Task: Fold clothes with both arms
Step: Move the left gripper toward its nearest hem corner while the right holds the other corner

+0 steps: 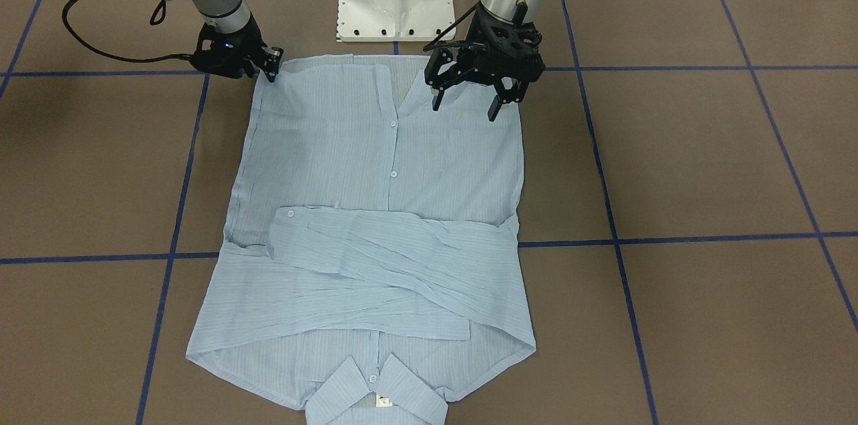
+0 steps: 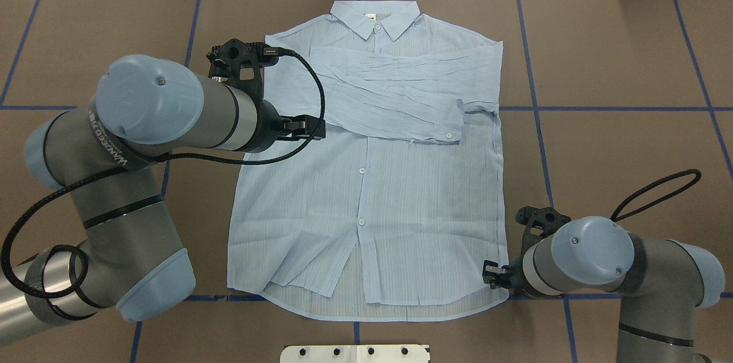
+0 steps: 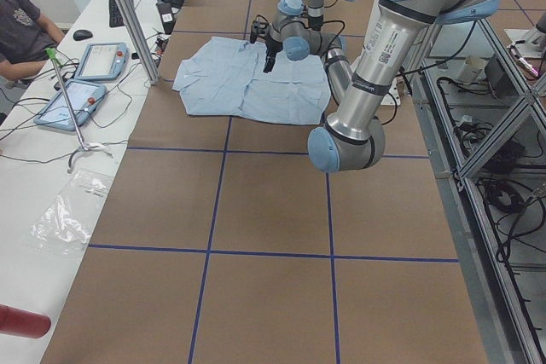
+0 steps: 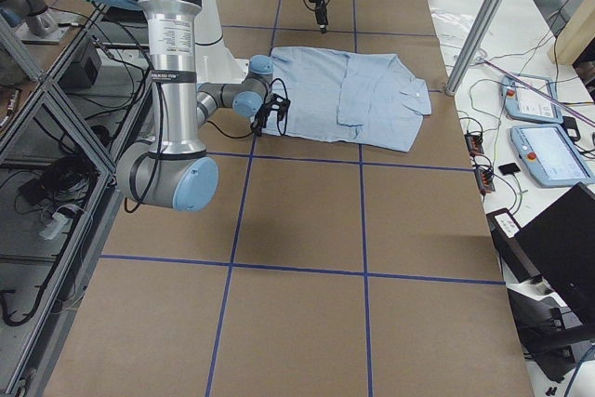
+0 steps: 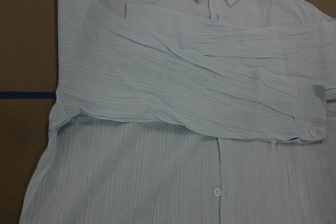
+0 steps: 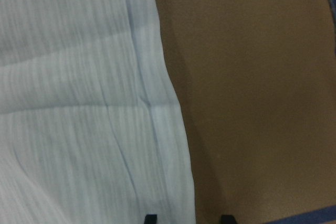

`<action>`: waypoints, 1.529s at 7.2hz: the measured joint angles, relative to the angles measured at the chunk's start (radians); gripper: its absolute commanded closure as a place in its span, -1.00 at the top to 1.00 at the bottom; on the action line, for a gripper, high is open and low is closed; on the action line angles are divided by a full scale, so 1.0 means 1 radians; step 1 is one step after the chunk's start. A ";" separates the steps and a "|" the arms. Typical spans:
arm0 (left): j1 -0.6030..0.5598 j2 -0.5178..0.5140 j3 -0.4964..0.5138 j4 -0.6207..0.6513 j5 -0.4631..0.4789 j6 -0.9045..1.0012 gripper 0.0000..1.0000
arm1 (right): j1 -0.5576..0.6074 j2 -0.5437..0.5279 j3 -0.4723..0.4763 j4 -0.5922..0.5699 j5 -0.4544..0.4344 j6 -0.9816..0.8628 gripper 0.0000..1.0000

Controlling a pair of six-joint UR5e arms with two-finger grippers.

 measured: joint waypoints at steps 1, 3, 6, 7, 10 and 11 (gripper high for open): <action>0.000 -0.001 0.000 0.000 0.000 0.000 1.00 | -0.003 -0.001 0.001 0.000 0.000 0.000 0.02; 0.000 -0.001 0.000 0.000 0.000 -0.003 1.00 | -0.009 -0.004 0.000 0.000 0.000 0.000 -0.02; 0.000 -0.001 0.000 0.000 0.000 -0.004 1.00 | -0.017 -0.006 0.000 0.000 0.001 0.000 -0.83; 0.000 -0.001 0.000 0.000 0.001 -0.004 1.00 | -0.018 -0.005 0.001 0.000 0.001 0.000 -1.00; 0.000 0.002 0.000 0.000 0.002 -0.005 1.00 | -0.022 -0.005 0.012 -0.005 0.002 0.000 -1.00; 0.001 0.008 0.001 0.000 0.001 -0.005 1.00 | -0.025 -0.004 0.022 -0.009 0.002 0.000 -1.00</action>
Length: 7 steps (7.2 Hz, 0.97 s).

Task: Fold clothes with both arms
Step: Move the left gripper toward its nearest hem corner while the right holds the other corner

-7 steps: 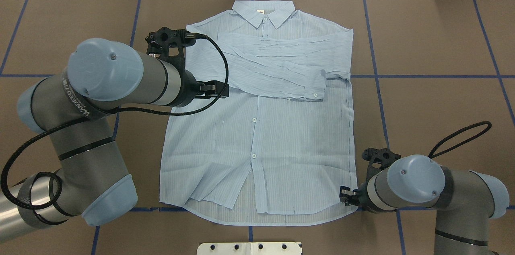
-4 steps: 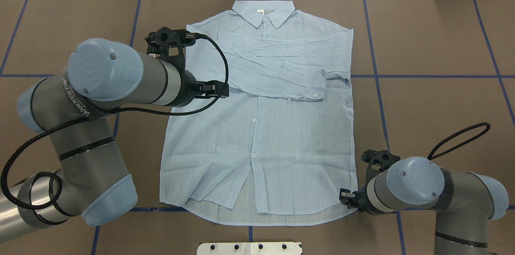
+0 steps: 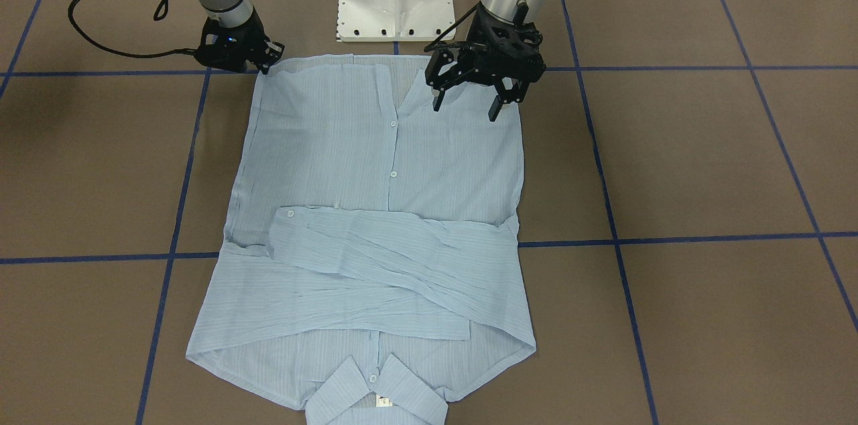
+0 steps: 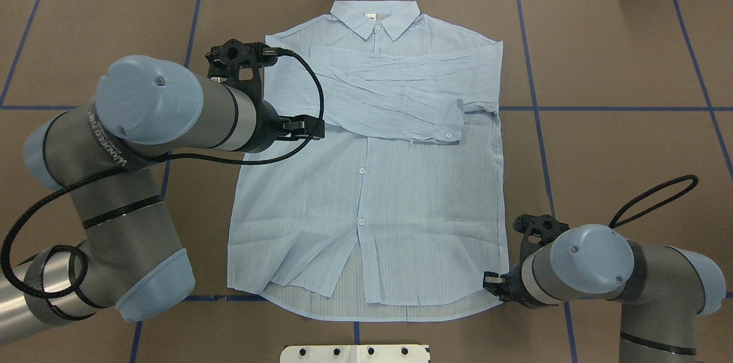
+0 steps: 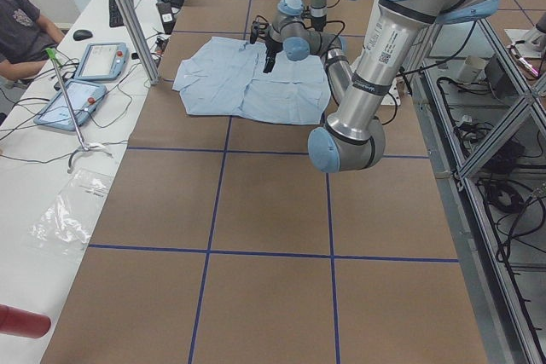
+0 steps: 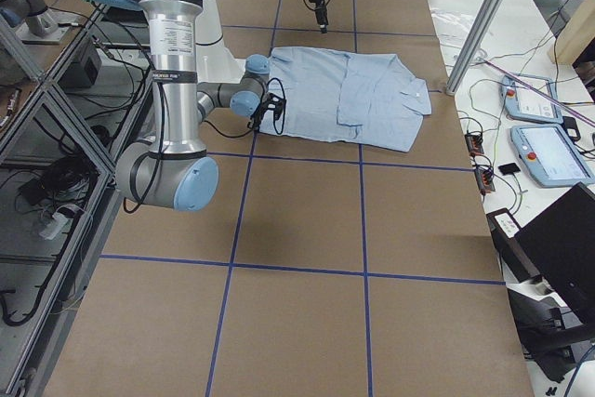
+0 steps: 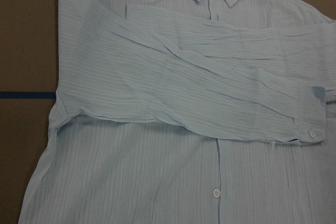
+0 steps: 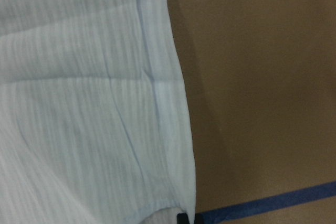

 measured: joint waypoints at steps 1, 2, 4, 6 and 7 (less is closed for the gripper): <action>0.004 0.013 -0.001 0.001 -0.002 -0.001 1.00 | -0.002 0.001 0.009 -0.001 -0.005 0.000 -1.00; 0.016 0.040 -0.008 0.002 -0.006 -0.004 1.00 | -0.003 0.002 0.013 0.001 -0.012 0.000 -1.00; 0.076 0.134 -0.039 0.003 -0.010 -0.022 0.99 | -0.003 0.005 0.018 0.007 -0.018 -0.002 -1.00; 0.143 0.232 -0.062 0.004 -0.009 -0.065 0.78 | 0.006 0.007 0.019 0.008 -0.020 -0.009 -1.00; 0.170 0.265 -0.067 0.004 -0.009 -0.091 0.65 | 0.014 0.009 0.020 0.008 -0.020 -0.011 -1.00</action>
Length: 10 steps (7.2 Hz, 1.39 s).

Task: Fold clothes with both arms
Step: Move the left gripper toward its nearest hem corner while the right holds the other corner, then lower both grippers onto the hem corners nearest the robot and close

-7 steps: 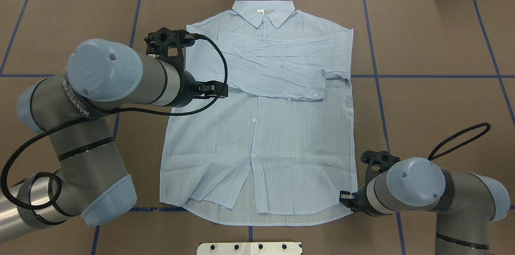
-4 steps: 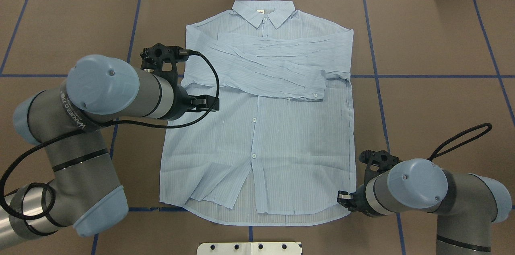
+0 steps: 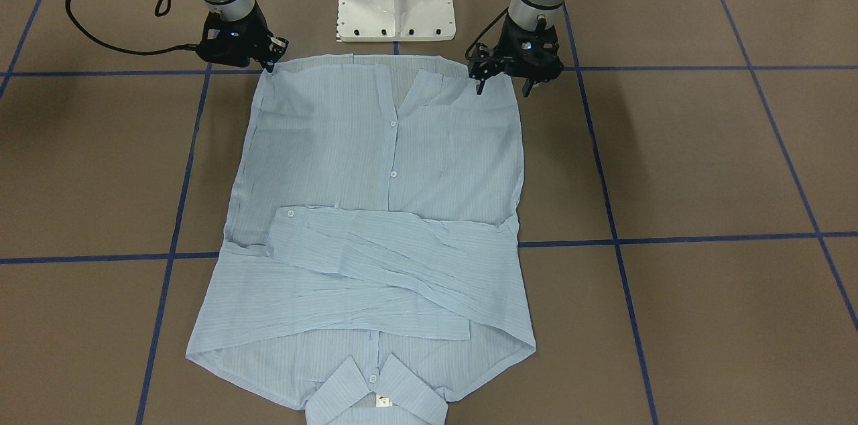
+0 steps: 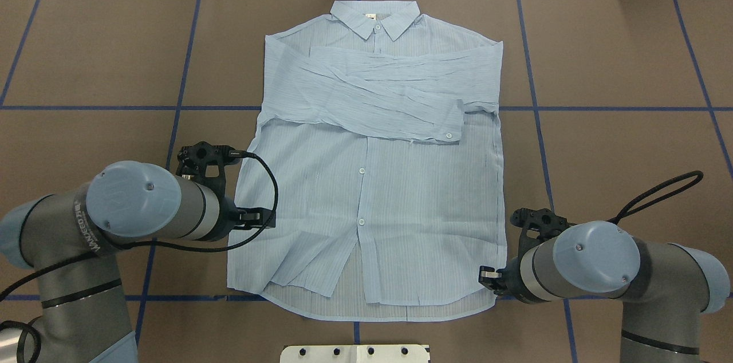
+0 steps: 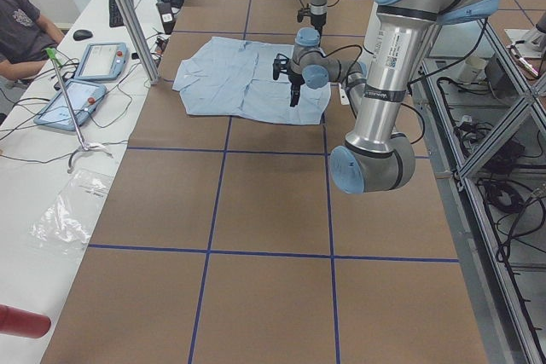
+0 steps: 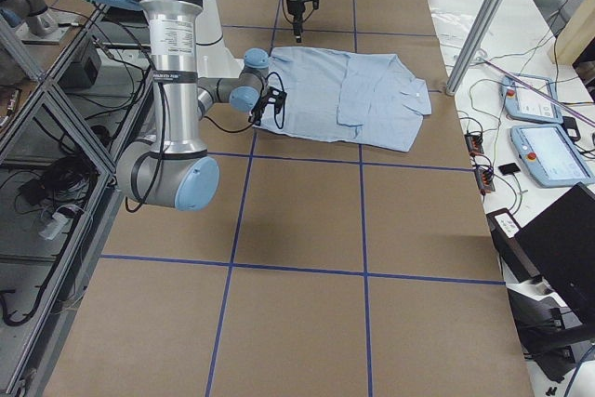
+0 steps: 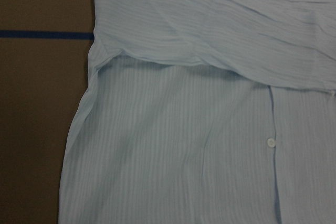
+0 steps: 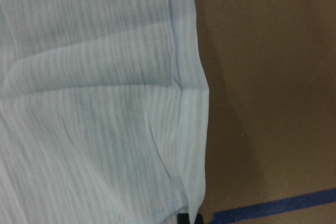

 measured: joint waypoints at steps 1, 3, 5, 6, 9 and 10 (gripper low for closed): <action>0.027 0.026 -0.001 0.000 0.001 -0.028 0.56 | 0.007 0.003 0.001 0.000 0.000 -0.001 -1.00; 0.073 0.053 0.002 0.009 0.001 -0.070 0.43 | 0.018 0.009 0.005 0.001 0.000 -0.003 -1.00; 0.089 0.057 0.007 0.022 0.001 -0.084 0.41 | 0.033 0.011 0.006 0.001 0.000 -0.004 -1.00; 0.096 0.057 0.010 0.026 0.001 -0.085 0.41 | 0.042 0.012 0.007 0.001 0.001 -0.004 -1.00; 0.115 0.052 0.025 0.028 0.001 -0.091 0.27 | 0.056 0.011 0.008 0.000 0.002 -0.006 -1.00; 0.118 0.052 0.026 0.028 0.001 -0.099 0.21 | 0.057 0.011 0.007 0.000 0.003 -0.006 -1.00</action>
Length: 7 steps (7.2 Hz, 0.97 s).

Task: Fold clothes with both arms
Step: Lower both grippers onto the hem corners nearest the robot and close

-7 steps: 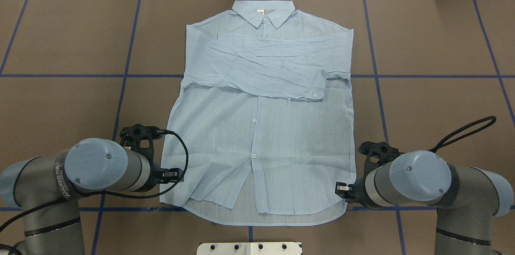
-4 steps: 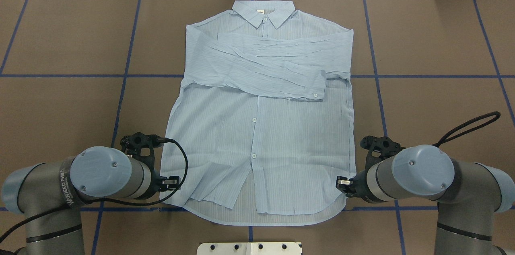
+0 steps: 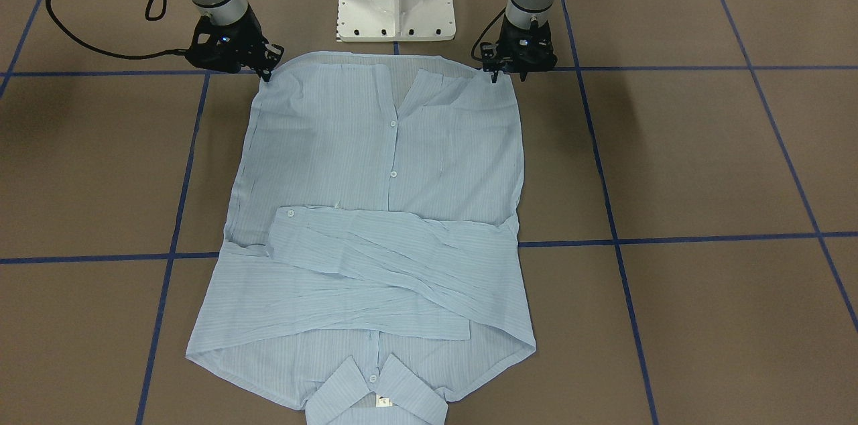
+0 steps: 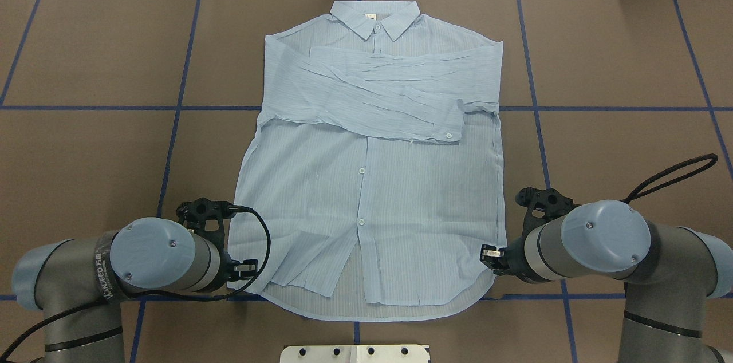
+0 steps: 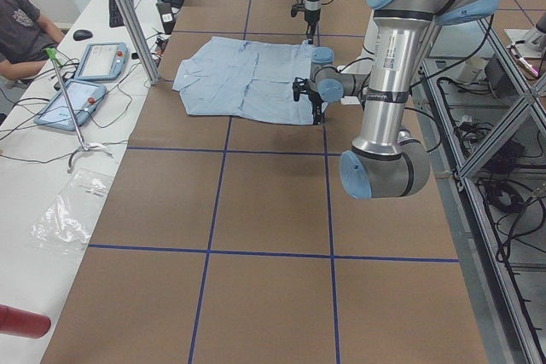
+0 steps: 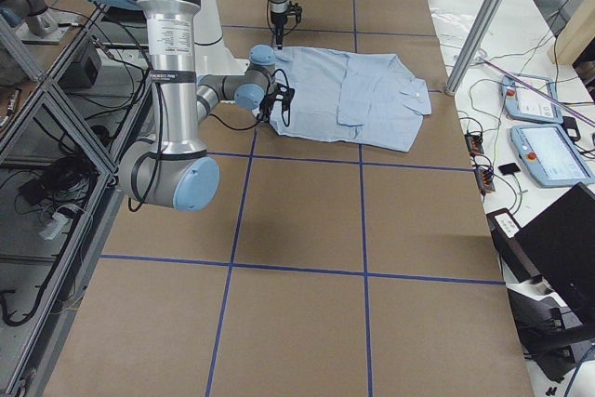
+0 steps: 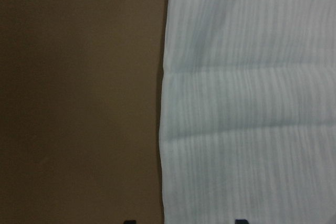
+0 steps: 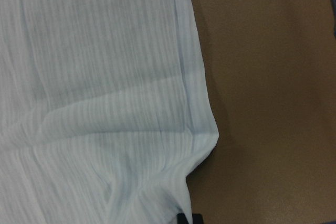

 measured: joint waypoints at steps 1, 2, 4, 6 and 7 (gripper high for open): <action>0.003 0.000 0.001 0.000 0.000 -0.004 0.21 | 0.003 0.000 0.000 0.000 0.000 0.000 -1.00; 0.008 0.000 0.002 0.000 0.000 -0.006 0.21 | 0.007 0.000 0.000 0.000 0.001 0.000 -1.00; 0.017 0.000 0.005 0.000 0.000 -0.007 0.21 | 0.015 0.000 0.001 0.000 0.003 0.000 -1.00; 0.022 -0.005 0.015 0.000 0.000 -0.007 0.21 | 0.017 0.000 0.000 0.000 0.003 -0.001 -1.00; 0.027 -0.007 0.020 0.000 0.000 -0.007 0.21 | 0.019 0.000 0.000 0.000 0.003 -0.002 -1.00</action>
